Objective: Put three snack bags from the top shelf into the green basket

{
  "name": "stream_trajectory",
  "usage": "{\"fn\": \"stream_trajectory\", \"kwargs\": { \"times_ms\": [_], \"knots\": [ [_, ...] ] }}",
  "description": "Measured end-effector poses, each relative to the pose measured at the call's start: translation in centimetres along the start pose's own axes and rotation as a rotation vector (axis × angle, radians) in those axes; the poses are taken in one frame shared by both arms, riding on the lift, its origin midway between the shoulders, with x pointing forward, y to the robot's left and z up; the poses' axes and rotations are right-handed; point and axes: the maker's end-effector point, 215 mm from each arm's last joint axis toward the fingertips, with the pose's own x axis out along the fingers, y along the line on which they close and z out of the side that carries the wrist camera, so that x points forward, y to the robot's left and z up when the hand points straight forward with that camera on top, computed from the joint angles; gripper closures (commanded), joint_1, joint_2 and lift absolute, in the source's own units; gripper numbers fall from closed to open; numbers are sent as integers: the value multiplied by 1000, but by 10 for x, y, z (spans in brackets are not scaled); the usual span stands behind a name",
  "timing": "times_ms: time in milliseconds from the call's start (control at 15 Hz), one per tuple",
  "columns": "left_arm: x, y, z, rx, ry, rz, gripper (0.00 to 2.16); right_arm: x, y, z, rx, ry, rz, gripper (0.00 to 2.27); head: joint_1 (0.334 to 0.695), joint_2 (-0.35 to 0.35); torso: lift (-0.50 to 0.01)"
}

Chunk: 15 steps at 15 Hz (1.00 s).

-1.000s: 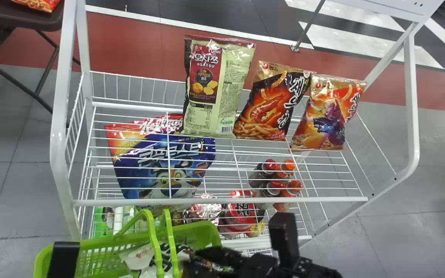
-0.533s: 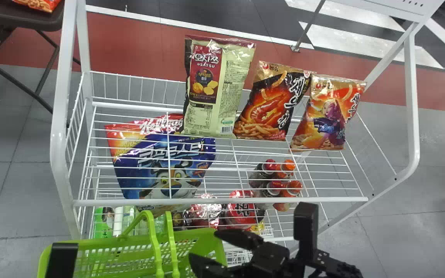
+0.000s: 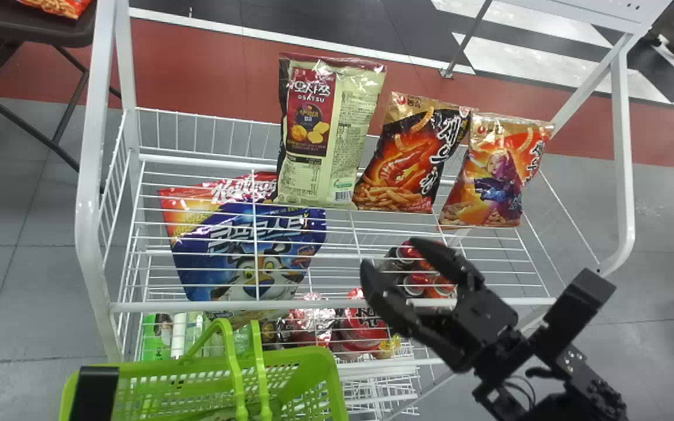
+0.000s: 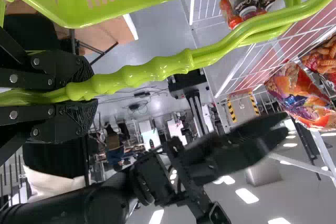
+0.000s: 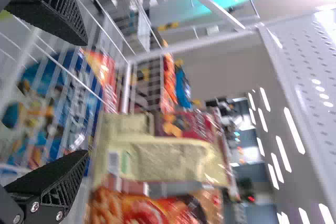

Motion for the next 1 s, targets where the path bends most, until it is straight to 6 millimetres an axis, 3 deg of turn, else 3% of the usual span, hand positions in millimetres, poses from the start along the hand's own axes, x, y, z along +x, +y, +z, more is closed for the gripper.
{"fn": "stream_trajectory", "kwargs": {
  "times_ms": [333, 467, 667, 1000],
  "knots": [
    [9, 1, -10, -6, 26, -2, 2142, 73, -65, 14, -116, -52, -174, 76, 695, -350, -50],
    [12, 1, -12, -4, 35, 0, 2142, 91, -85, 16, -128, -56, -224, 76, 695, -350, -50],
    [13, 1, -12, -1, 39, 0, 2142, 105, -111, 13, -121, -50, -270, 87, 695, -350, -50],
    [14, 2, -13, -3, 44, 0, 2142, 105, -142, 15, -120, -75, -374, 87, 695, -350, -50]
  ]
}}
